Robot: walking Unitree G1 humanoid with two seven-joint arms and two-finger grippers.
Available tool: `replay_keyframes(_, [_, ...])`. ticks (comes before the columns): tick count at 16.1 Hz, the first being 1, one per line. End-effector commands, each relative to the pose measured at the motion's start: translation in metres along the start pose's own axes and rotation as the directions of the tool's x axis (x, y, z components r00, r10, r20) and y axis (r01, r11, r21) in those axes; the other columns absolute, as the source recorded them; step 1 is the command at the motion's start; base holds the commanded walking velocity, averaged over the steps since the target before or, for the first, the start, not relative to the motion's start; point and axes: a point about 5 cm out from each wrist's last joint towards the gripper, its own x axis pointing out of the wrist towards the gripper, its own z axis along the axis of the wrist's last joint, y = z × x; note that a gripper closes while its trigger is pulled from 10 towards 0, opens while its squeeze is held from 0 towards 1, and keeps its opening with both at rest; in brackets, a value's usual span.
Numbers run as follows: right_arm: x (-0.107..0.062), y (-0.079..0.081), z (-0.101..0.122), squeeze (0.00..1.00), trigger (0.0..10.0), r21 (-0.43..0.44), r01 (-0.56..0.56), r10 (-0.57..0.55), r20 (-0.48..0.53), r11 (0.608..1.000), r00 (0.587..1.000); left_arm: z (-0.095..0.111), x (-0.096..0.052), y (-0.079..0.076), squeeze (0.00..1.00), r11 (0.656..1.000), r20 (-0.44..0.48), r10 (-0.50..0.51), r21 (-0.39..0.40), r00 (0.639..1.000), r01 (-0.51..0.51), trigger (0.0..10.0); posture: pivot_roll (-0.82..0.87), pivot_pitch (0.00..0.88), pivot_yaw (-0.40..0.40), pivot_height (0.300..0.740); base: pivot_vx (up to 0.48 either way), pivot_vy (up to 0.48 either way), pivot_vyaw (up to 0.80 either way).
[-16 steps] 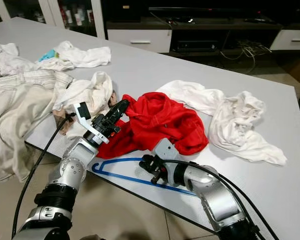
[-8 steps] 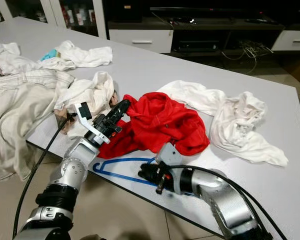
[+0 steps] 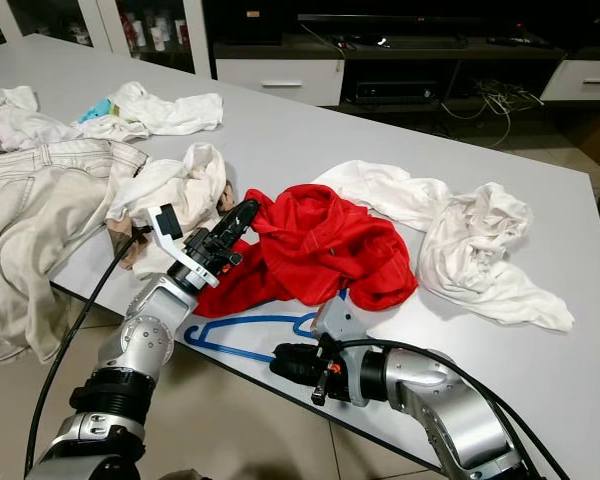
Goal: Hang hanger
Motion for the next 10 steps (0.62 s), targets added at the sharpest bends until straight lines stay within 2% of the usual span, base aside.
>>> replay_keyframes(1, [-0.003, -0.001, -0.001, 0.32, 10.0, 0.007, -0.001, 0.001, -0.006, 1.000, 1.000, -0.001, 0.003, -0.001, 0.00, 1.000, -0.015, -0.001, 0.012, 1.000, 0.001, 0.0, -0.05, 0.000, -0.003, 0.740, 0.000, 0.000, 0.00])
replay_keyframes(4, [-0.002, -0.001, -0.003, 0.33, 10.0, 0.016, 0.007, -0.007, -0.008, 1.000, 1.000, -0.001, 0.003, -0.001, 0.00, 1.000, -0.014, 0.001, 0.012, 1.000, -0.001, 0.0, -0.05, 0.000, -0.003, 0.740, 0.000, 0.000, 0.00])
replay_keyframes(7, [0.003, -0.014, 0.001, 0.30, 10.0, 0.021, 0.101, -0.101, 0.028, 0.995, 0.994, -0.001, 0.003, -0.001, 0.00, 1.000, -0.013, 0.001, 0.010, 1.000, -0.001, 0.0, -0.05, 0.000, -0.003, 0.740, 0.000, 0.000, 0.00])
replay_keyframes(8, [0.003, -0.018, 0.003, 0.25, 10.0, 0.020, 0.131, -0.131, 0.039, 0.991, 0.991, -0.001, 0.003, -0.001, 0.00, 1.000, -0.012, 0.001, 0.009, 1.000, 0.000, 0.0, -0.05, 0.000, -0.007, 0.740, 0.000, 0.000, 0.00])
replay_keyframes(9, [0.004, -0.022, 0.005, 0.13, 10.0, 0.013, 0.158, -0.158, 0.058, 0.987, 0.986, -0.001, 0.003, -0.001, 0.00, 1.000, -0.012, 0.001, 0.009, 1.000, -0.001, 0.0, -0.05, 0.000, -0.007, 0.740, 0.000, 0.000, 0.00])
replay_keyframes(10, [0.004, -0.024, 0.006, 0.07, 10.0, 0.013, 0.173, -0.173, 0.066, 0.985, 0.983, -0.001, 0.003, -0.001, 0.00, 1.000, -0.012, 0.001, 0.009, 1.000, -0.001, 0.0, -0.05, 0.000, -0.006, 0.740, 0.000, 0.000, 0.00])
